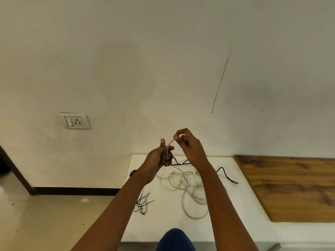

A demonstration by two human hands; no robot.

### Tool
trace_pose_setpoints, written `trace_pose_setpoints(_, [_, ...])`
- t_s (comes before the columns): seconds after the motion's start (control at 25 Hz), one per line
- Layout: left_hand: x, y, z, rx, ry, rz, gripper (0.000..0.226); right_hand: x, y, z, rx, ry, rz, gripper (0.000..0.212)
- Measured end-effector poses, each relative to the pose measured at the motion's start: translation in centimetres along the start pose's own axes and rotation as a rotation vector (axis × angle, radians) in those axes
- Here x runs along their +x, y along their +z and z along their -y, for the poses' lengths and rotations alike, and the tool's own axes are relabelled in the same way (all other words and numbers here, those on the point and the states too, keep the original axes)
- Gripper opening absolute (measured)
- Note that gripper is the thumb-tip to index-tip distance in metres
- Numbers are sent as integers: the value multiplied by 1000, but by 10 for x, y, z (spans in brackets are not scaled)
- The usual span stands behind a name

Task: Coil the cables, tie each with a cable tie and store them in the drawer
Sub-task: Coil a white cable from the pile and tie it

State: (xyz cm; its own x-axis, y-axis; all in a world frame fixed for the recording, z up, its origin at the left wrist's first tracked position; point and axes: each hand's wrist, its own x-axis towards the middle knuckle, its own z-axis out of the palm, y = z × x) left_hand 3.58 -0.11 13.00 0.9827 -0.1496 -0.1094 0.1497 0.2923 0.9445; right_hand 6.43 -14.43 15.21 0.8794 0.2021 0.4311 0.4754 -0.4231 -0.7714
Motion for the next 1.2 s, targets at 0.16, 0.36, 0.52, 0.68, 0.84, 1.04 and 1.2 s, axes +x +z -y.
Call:
trace_pose_setpoints(0.16, [-7,-2,-8,-155,-56,178,34,1,4,-6,67,82,-10,13])
trace_pose_setpoints(0.36, [-8,1,-27,-531,-87,366,31,-4,17,-15,254,58,12,25])
trace_pose_setpoints(0.52, [-5,7,-43,-762,32,392,34,-8,24,-25,269,68,13,30])
trace_pose_setpoints(0.68, [-1,5,-59,-886,145,378,38,-14,22,-35,62,119,36,23])
trace_pose_setpoints(0.84, [7,-2,-73,-972,301,189,35,-24,17,-43,0,217,72,26])
trace_pose_setpoints(1.04, [15,-7,-69,-808,374,-227,25,-32,11,-33,19,171,196,15])
trace_pose_setpoints(1.2, [20,-5,-49,-327,385,-481,19,-29,6,-19,21,74,217,18])
